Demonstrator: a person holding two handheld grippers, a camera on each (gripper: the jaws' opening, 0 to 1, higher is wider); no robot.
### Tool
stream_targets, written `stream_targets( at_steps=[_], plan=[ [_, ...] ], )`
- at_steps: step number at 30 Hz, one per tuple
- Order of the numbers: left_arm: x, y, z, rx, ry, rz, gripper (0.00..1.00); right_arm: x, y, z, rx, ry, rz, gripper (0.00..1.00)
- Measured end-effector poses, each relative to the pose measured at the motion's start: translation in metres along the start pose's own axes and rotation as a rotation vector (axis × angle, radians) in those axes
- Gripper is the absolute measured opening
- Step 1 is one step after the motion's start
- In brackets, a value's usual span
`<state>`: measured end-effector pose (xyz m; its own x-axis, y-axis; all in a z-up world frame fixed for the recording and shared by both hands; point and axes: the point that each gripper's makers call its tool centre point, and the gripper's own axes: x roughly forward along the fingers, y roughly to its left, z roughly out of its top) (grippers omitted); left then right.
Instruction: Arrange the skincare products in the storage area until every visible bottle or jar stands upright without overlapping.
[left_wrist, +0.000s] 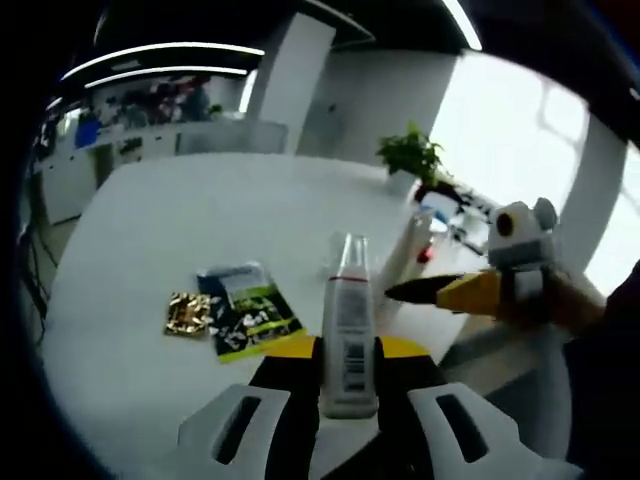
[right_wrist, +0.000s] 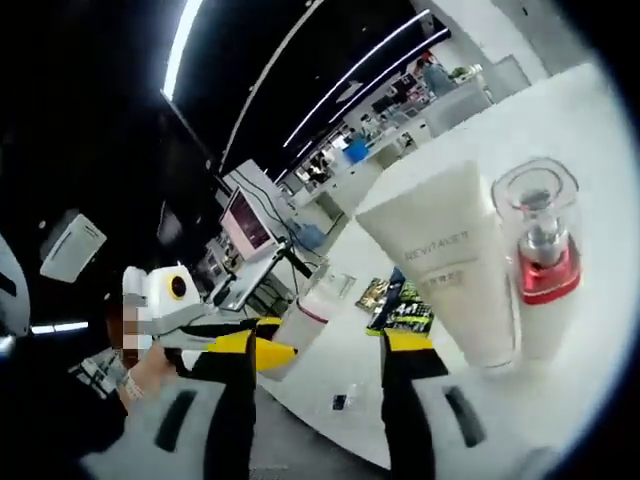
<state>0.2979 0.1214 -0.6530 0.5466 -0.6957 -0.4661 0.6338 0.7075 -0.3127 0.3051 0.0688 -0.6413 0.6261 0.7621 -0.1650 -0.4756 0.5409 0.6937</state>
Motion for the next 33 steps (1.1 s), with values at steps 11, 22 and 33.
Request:
stream_targets(
  at_steps=[11, 22, 33],
  plan=[
    [-0.001, -0.019, -0.003, -0.001, -0.001, -0.037, 0.16, 0.008, 0.004, 0.009, 0.247, -0.090, 0.094, 0.43],
    [-0.001, -0.034, -0.004, 0.003, -0.006, -0.088, 0.16, 0.009, -0.002, 0.017, 0.331, -0.124, 0.153, 0.39],
    [0.008, -0.042, -0.005, 0.055, 0.020, -0.108, 0.16, 0.002, 0.003, 0.024, 0.290, -0.144, 0.151, 0.23]
  ],
)
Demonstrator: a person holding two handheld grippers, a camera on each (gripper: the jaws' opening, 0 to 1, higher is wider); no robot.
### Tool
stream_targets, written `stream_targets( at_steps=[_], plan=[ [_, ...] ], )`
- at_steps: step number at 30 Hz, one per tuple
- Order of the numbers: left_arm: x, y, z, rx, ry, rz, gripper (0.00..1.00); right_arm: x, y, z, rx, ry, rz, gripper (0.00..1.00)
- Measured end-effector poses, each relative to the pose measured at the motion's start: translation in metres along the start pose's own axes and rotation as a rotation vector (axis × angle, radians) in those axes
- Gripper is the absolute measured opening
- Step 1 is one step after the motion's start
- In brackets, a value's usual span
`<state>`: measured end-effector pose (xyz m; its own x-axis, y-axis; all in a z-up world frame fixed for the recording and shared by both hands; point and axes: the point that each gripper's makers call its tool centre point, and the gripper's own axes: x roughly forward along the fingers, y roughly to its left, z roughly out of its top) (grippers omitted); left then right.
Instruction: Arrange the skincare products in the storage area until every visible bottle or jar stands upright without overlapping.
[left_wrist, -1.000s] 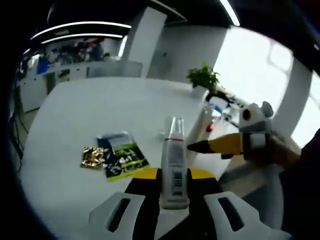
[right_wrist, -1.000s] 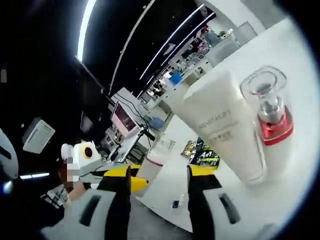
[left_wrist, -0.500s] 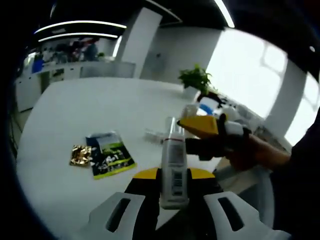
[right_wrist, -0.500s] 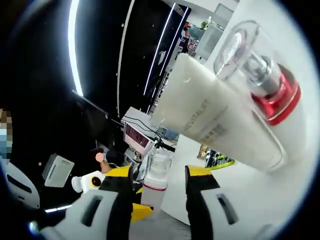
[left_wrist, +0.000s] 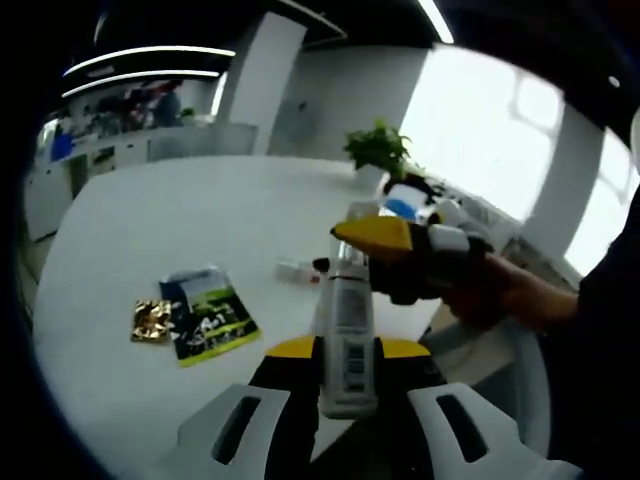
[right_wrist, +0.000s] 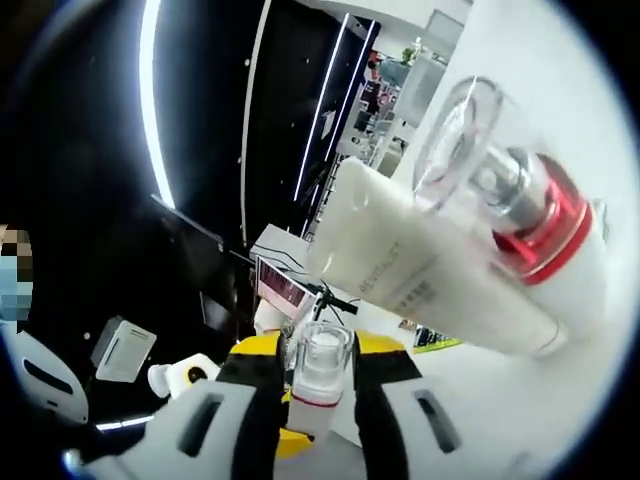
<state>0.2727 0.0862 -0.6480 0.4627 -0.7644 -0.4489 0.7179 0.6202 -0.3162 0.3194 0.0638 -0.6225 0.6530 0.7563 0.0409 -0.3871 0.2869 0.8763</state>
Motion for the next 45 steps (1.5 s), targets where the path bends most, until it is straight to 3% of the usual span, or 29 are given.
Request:
stream_targets(
  at_steps=[5, 9, 11, 17, 21, 27, 38, 45],
  plan=[
    [0.005, -0.002, -0.003, 0.051, 0.031, -0.002, 0.17, -0.002, 0.000, 0.003, -0.014, 0.005, 0.002, 0.21],
    [0.014, -0.003, -0.011, 0.108, 0.088, -0.007, 0.17, -0.003, 0.002, 0.003, -0.140, 0.022, -0.024, 0.19],
    [0.017, -0.004, -0.012, 0.123, 0.092, -0.006, 0.17, -0.003, 0.005, 0.005, -0.163, 0.012, -0.029, 0.19],
    [0.023, -0.003, -0.017, 0.111, 0.130, -0.016, 0.19, -0.003, 0.006, 0.004, -0.231, 0.033, -0.039, 0.19],
    [0.027, 0.003, -0.019, 0.157, 0.139, 0.018, 0.38, -0.002, 0.006, 0.004, -0.282, 0.039, -0.047, 0.19],
    [0.030, 0.007, -0.020, 0.169, 0.159, 0.045, 0.43, -0.001, 0.004, 0.005, -0.441, 0.064, -0.083, 0.19],
    [0.041, 0.005, -0.024, 0.209, 0.202, 0.031, 0.32, 0.007, 0.001, -0.012, -0.697, 0.177, -0.124, 0.19],
    [0.047, 0.009, -0.023, 0.207, 0.222, 0.028, 0.22, 0.007, -0.002, -0.011, -0.744, 0.189, -0.140, 0.19]
  ],
)
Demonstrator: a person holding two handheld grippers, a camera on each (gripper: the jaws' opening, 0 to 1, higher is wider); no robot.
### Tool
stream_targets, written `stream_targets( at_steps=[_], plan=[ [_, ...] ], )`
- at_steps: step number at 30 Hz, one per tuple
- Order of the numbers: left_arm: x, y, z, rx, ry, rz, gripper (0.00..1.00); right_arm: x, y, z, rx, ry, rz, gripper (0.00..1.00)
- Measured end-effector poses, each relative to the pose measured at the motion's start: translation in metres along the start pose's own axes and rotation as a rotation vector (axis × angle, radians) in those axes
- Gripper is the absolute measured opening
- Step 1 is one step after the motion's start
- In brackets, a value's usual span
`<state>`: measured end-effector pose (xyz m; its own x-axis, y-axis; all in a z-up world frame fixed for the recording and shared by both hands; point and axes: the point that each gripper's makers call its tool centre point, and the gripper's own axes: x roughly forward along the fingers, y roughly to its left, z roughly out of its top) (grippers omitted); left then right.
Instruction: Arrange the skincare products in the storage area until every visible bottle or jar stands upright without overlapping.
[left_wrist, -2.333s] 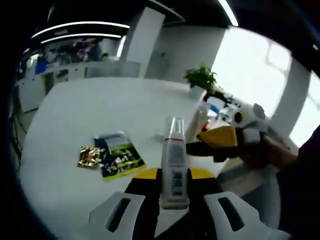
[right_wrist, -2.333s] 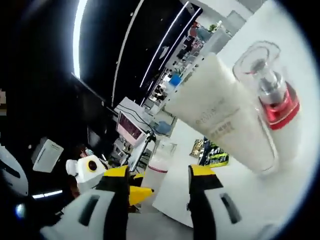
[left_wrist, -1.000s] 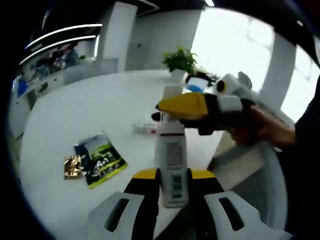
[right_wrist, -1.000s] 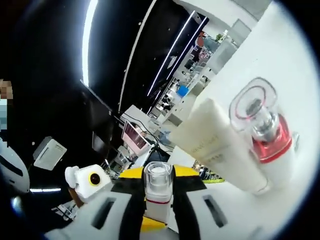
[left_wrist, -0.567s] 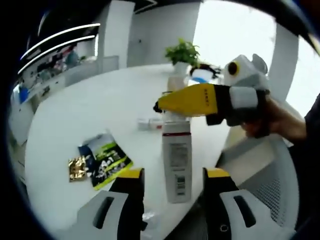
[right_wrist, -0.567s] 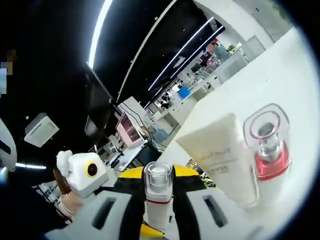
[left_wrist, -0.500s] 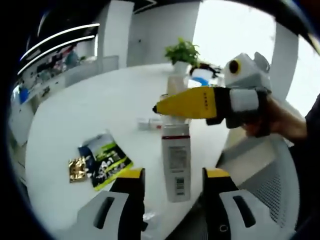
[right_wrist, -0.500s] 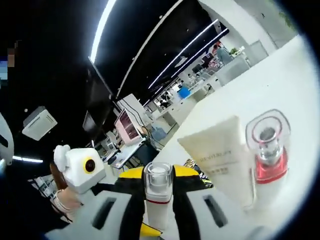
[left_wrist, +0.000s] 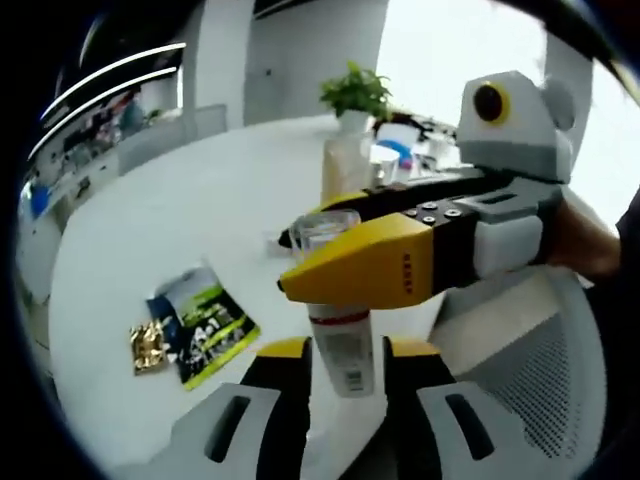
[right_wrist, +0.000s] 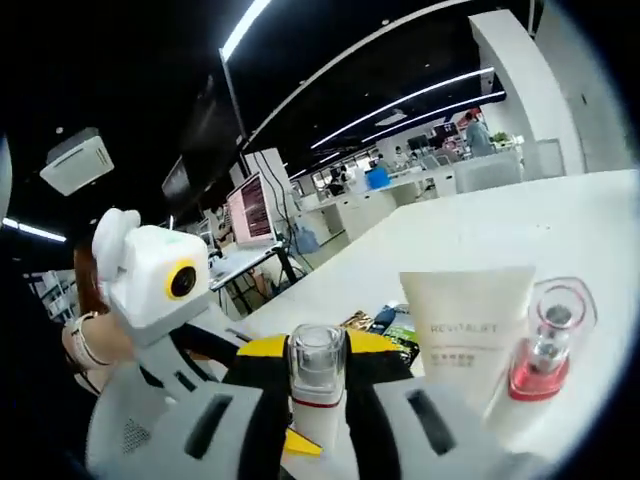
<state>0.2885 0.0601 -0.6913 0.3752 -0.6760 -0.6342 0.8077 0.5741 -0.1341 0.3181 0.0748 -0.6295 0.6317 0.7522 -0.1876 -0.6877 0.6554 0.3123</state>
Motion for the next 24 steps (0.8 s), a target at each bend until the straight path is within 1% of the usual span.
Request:
stream_targets(
  at_steps=[3, 6, 9, 14, 16, 18, 20, 22, 24],
  plan=[
    [0.005, 0.001, -0.001, -0.003, 0.016, -0.013, 0.18, 0.000, -0.001, -0.001, 0.004, 0.003, -0.004, 0.19],
    [0.008, 0.001, -0.001, -0.004, 0.030, -0.025, 0.18, -0.001, -0.003, -0.003, -0.013, 0.011, -0.011, 0.19],
    [0.011, 0.000, -0.002, 0.030, 0.035, -0.042, 0.17, -0.002, -0.005, -0.005, -0.039, 0.024, -0.018, 0.19],
    [0.018, 0.001, -0.003, 0.053, 0.045, -0.063, 0.17, -0.005, -0.006, -0.008, -0.097, 0.057, -0.030, 0.19],
    [0.021, 0.001, -0.006, 0.084, 0.065, -0.070, 0.17, -0.005, -0.005, -0.013, -0.162, 0.084, -0.015, 0.20],
    [0.025, 0.002, -0.009, 0.121, 0.086, -0.073, 0.17, -0.004, -0.004, -0.017, -0.196, 0.101, -0.008, 0.20],
    [0.029, 0.003, -0.013, 0.135, 0.108, -0.086, 0.17, -0.003, -0.004, -0.020, -0.219, 0.111, 0.002, 0.20],
    [0.031, 0.004, -0.016, 0.170, 0.121, -0.092, 0.17, -0.003, -0.003, -0.023, -0.248, 0.115, 0.015, 0.20],
    [0.033, 0.005, -0.018, 0.188, 0.132, -0.095, 0.17, -0.003, -0.003, -0.026, -0.240, 0.124, 0.013, 0.21]
  ],
)
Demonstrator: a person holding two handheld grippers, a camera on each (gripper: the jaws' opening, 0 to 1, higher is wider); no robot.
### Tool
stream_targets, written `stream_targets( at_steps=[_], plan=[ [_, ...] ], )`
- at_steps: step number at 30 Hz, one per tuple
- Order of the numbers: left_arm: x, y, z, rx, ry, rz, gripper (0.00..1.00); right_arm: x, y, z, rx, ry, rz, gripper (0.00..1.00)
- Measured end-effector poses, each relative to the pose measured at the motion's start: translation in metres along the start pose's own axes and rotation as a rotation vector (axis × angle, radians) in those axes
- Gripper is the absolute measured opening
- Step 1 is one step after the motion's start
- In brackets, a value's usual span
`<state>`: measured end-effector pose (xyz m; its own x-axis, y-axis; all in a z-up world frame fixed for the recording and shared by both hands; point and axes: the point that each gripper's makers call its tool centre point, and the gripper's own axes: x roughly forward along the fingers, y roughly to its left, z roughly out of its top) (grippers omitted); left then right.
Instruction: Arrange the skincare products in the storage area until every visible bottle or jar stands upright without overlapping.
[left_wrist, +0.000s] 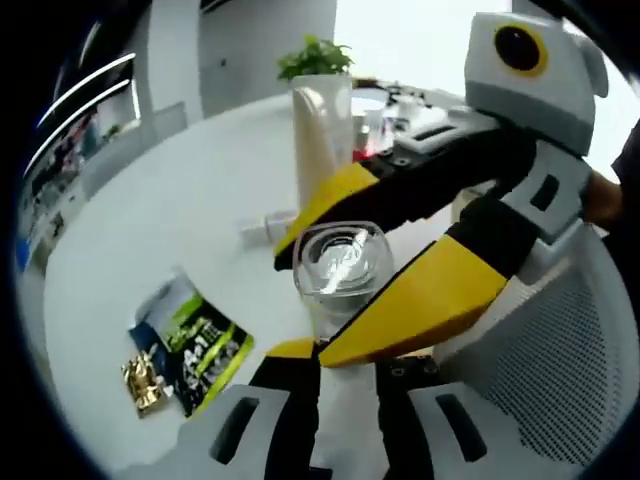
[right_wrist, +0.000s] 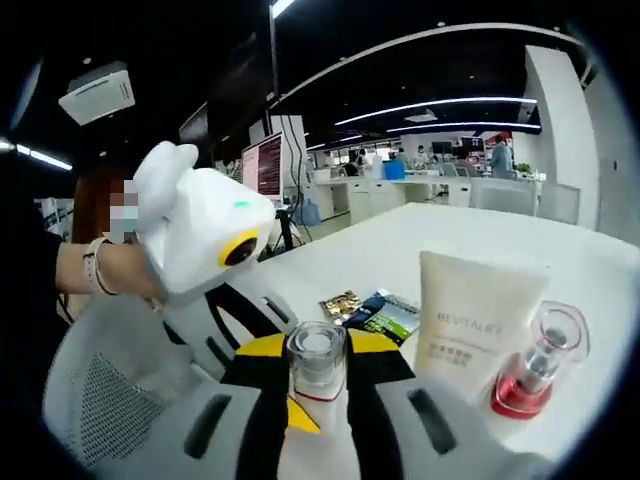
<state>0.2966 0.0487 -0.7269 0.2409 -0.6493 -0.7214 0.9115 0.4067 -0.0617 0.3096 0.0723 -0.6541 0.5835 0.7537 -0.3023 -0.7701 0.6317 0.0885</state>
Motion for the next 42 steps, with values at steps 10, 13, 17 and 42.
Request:
stream_targets(
  at_steps=[10, 13, 17, 42],
  plan=[
    [0.010, 0.000, -0.008, 0.055, 0.014, -0.028, 0.16, 0.002, 0.000, -0.013, -0.010, 0.051, 0.014, 0.22],
    [0.013, -0.001, -0.011, 0.065, 0.021, -0.035, 0.16, 0.001, -0.001, -0.018, -0.022, 0.071, 0.014, 0.22],
    [0.016, 0.000, -0.011, 0.069, 0.019, -0.034, 0.17, 0.002, -0.002, -0.020, -0.025, 0.085, 0.008, 0.21],
    [0.014, 0.004, -0.018, 0.068, 0.041, -0.040, 0.28, -0.012, -0.005, -0.031, -0.021, 0.128, 0.008, 0.31]
  ],
)
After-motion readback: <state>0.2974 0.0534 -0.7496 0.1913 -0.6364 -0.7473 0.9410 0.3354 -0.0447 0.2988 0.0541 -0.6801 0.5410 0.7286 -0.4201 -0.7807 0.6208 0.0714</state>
